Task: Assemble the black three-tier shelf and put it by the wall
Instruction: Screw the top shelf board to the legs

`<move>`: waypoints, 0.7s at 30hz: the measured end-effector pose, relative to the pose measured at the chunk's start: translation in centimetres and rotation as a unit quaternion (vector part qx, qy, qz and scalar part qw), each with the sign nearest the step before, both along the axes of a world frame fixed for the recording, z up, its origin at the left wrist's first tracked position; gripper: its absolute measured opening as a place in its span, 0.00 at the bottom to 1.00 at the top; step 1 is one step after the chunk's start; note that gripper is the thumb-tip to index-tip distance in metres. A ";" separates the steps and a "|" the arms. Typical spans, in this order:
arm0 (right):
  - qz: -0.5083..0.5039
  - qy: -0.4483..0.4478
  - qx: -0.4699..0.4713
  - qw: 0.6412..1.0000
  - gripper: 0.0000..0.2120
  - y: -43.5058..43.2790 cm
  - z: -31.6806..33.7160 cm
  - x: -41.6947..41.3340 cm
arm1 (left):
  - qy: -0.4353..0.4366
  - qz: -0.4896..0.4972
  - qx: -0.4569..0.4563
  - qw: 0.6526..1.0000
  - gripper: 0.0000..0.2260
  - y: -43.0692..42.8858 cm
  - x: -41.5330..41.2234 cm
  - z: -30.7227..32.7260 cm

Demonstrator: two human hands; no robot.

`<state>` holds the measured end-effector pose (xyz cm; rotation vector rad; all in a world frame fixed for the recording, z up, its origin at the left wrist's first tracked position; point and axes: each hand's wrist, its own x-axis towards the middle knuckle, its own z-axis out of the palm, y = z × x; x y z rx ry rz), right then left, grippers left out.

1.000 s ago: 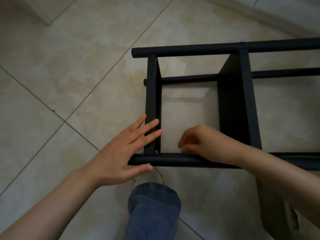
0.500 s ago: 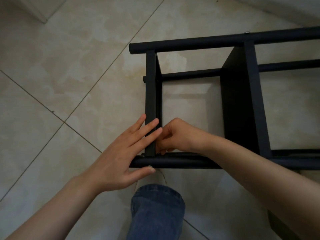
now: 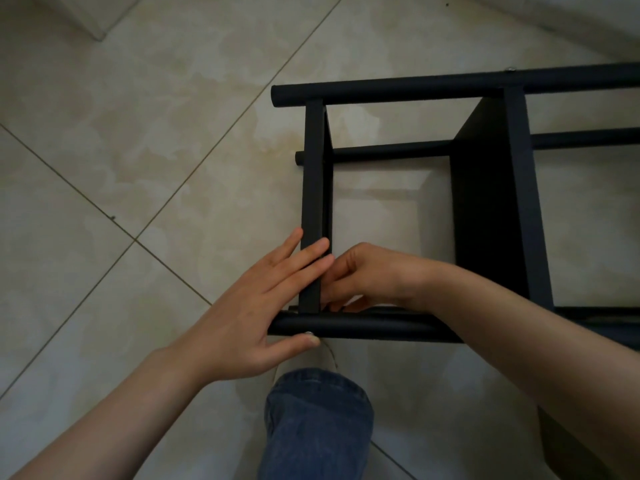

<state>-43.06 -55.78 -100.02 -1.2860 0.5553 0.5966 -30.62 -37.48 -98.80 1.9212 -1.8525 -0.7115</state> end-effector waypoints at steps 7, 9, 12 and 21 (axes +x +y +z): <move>0.045 0.089 0.087 0.991 0.08 -0.5 -0.4 1.0 | 0.009 0.001 0.003 1.000 0.35 0.0 0.0 0.0; 0.044 0.101 0.098 0.989 0.09 -0.4 -0.5 1.0 | 0.010 0.001 0.003 1.000 0.35 0.0 0.0 0.0; 0.050 0.107 0.105 0.987 0.06 -0.5 -0.8 1.0 | 0.008 0.001 0.003 1.000 0.35 -0.1 0.0 0.0; 0.044 0.106 0.097 0.989 0.04 -0.2 -1.2 0.8 | 0.016 0.005 0.007 1.000 0.34 -0.1 -0.1 0.4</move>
